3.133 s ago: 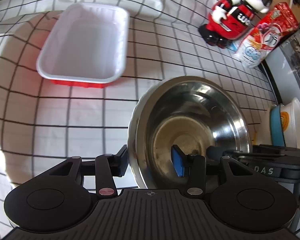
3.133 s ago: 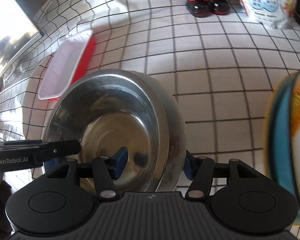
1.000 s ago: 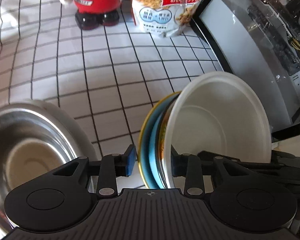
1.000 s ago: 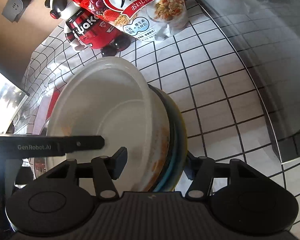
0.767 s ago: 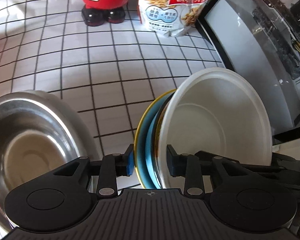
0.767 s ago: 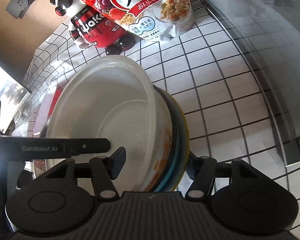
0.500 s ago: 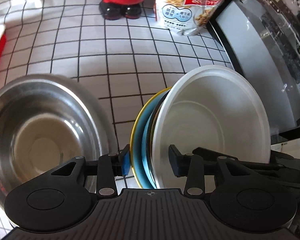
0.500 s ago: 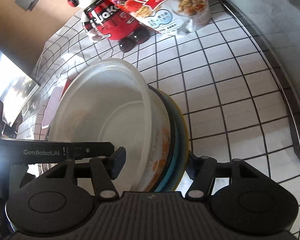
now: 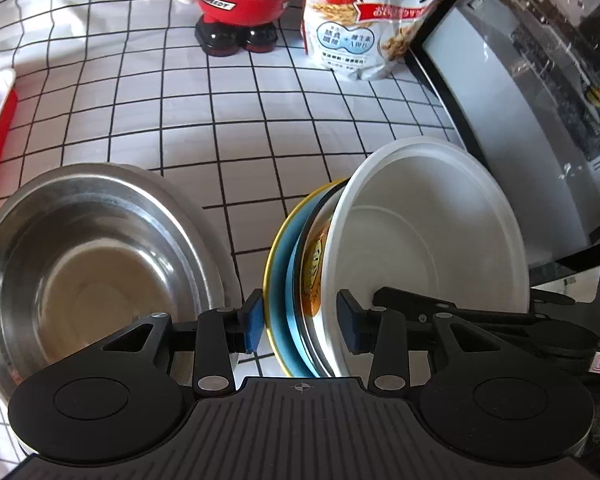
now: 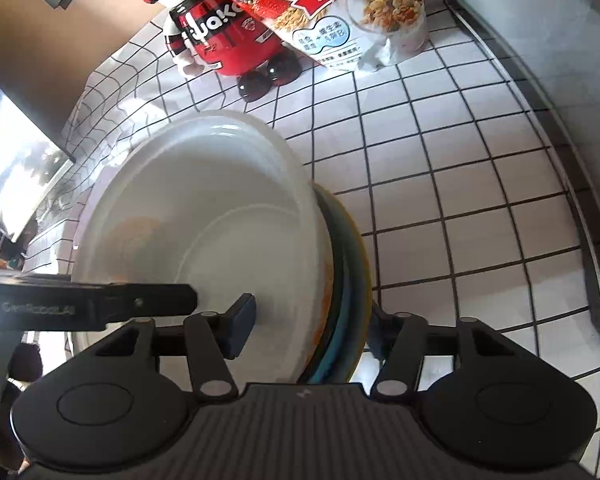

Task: Organize plates and bowls

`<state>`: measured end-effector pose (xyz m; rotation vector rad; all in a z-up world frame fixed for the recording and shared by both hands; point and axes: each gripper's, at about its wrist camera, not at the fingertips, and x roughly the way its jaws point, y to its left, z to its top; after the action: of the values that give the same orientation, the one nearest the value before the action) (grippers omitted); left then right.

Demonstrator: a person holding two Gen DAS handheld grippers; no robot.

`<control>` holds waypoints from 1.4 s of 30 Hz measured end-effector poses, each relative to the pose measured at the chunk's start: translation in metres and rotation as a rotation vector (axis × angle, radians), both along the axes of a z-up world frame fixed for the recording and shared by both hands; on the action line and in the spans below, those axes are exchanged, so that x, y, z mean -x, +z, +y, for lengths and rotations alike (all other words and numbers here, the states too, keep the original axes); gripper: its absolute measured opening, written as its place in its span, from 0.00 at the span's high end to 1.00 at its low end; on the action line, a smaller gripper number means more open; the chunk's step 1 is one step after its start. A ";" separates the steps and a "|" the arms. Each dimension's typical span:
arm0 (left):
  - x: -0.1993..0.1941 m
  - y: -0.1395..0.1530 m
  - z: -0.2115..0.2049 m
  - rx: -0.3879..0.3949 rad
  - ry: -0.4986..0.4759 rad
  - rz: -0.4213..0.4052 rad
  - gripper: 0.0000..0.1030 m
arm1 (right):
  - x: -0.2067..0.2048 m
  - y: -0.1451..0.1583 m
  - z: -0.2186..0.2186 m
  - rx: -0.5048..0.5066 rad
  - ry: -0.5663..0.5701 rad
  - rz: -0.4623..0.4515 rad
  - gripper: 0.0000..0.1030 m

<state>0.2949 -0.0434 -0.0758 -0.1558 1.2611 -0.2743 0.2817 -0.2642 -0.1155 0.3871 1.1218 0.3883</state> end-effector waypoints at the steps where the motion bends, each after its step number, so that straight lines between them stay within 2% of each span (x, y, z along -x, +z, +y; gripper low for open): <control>1: -0.001 -0.002 -0.001 -0.006 -0.006 0.004 0.59 | 0.000 -0.001 -0.001 -0.012 -0.002 0.003 0.48; 8: -0.003 -0.002 -0.008 -0.035 -0.013 0.029 0.55 | -0.001 -0.002 -0.003 -0.024 0.009 -0.010 0.49; 14: 0.002 0.005 -0.007 -0.035 -0.008 0.049 0.55 | -0.004 -0.007 -0.011 -0.097 -0.009 0.017 0.48; 22: 0.008 0.024 -0.008 -0.084 -0.020 0.007 0.55 | -0.004 -0.007 -0.009 -0.113 0.009 0.014 0.47; 27: -0.003 0.022 -0.011 -0.087 -0.011 0.020 0.53 | -0.007 -0.010 -0.011 -0.119 0.036 0.021 0.52; 42: -0.011 0.007 -0.019 -0.133 -0.053 0.062 0.54 | -0.006 -0.008 -0.009 -0.104 0.056 0.005 0.52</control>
<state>0.3063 -0.0629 -0.0690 -0.0170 1.3423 -0.2318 0.2879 -0.2737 -0.1237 0.4484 1.1220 0.4964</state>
